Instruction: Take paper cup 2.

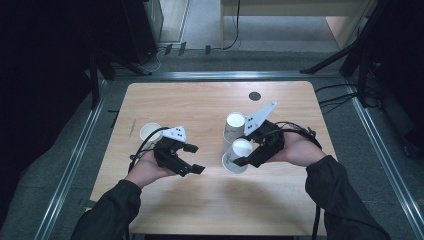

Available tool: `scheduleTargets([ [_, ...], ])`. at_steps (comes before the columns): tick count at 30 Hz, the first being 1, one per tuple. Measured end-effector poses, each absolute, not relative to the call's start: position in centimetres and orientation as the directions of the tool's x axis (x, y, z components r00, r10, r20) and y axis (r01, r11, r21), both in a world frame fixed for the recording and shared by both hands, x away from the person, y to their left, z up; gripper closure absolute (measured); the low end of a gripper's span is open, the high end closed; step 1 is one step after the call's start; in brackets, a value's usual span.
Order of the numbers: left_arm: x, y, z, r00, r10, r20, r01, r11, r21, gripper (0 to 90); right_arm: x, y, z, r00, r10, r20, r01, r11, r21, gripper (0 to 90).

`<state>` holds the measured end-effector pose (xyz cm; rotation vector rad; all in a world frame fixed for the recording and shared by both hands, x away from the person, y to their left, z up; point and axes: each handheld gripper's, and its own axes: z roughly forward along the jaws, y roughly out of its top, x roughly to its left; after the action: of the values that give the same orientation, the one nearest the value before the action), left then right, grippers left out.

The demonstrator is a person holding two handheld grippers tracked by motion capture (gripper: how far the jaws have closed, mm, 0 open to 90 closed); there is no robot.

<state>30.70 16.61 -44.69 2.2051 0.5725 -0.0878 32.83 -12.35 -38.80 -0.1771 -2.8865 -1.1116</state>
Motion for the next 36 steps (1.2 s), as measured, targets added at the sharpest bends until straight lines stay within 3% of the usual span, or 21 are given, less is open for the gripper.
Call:
scheduleTargets([
  [11,30.7,16.0,-45.1,0.898,0.346,-0.270,0.428,-0.555,0.713,17.7,32.1,-12.9,-42.7,-0.978,0.128,0.162,0.207,0.632,0.746,32.4],
  [36,31.0,14.3,-45.7,0.922,0.264,-0.282,0.386,-0.573,0.723,15.0,32.0,-12.2,-45.3,-0.963,0.160,0.217,0.269,0.527,0.806,32.5],
])
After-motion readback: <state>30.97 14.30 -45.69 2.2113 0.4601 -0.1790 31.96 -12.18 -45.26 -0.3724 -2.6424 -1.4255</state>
